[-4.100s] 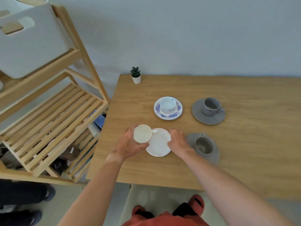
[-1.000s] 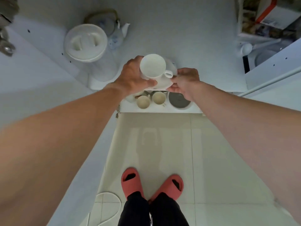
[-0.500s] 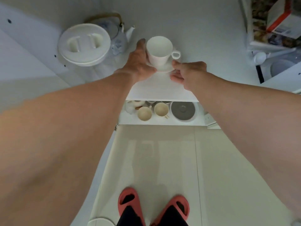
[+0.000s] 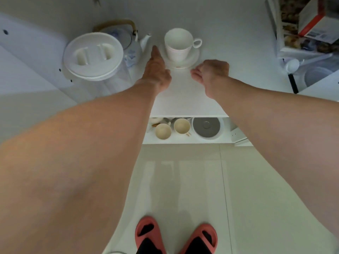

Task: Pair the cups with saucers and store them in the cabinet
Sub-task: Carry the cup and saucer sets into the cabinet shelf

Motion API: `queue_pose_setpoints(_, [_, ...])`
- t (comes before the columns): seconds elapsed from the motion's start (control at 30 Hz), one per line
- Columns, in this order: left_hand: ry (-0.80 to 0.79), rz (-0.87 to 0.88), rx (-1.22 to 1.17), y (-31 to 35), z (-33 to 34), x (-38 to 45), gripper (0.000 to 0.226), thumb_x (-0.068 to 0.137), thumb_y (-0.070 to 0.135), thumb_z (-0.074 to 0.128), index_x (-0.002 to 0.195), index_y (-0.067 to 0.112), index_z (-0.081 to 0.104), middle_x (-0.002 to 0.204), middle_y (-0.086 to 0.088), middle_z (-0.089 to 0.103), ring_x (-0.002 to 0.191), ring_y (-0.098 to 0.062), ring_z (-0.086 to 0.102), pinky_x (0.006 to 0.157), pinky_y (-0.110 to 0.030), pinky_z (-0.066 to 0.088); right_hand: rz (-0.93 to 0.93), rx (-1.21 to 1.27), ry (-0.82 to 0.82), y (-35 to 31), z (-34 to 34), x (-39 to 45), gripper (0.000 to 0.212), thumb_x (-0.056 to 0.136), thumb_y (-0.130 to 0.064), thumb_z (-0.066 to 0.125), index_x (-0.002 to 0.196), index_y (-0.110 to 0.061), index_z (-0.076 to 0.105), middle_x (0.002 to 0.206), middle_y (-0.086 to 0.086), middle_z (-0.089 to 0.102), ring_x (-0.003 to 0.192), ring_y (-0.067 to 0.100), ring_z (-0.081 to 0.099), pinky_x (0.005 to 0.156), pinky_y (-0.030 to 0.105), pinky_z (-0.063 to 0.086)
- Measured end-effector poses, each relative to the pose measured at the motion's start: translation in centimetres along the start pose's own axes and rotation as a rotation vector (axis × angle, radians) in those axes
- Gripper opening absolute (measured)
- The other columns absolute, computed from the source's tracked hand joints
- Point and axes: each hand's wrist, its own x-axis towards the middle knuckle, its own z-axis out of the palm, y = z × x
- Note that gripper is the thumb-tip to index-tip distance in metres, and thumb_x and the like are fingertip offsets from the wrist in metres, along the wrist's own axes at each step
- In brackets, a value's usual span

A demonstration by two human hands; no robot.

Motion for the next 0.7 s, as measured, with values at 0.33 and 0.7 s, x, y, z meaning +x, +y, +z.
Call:
queue_pose_setpoints(0.33, [-0.133,0.075,0.141,-0.5,0.5,-12.6,0.058,0.103,0.014,0.034,0.155,0.005,0.010,0.163,-0.014,0.009,0.151,-0.027,0.007,0.121,-0.040,0.007,-0.375,-1.383,-0.109,4.4,-7.0,-10.9,0.050,0.098,-0.034,0.046,0.143,-0.013,0.040,0.150,0.022,0.031,0.133,0.039,0.037,0.106,0.047,0.037])
queue_pose_setpoints(0.7, [-0.181,-0.038,0.116,8.1,-13.9,-31.5,0.052,0.102,0.017,0.039,0.152,0.012,0.025,0.154,-0.016,0.034,0.140,-0.035,0.035,0.114,-0.044,0.030,-0.472,-1.522,-0.354,-6.4,-19.4,-29.4,0.064,0.103,-0.038,0.040,0.158,-0.015,0.016,0.165,0.020,0.000,0.151,0.037,0.009,0.123,0.047,0.013])
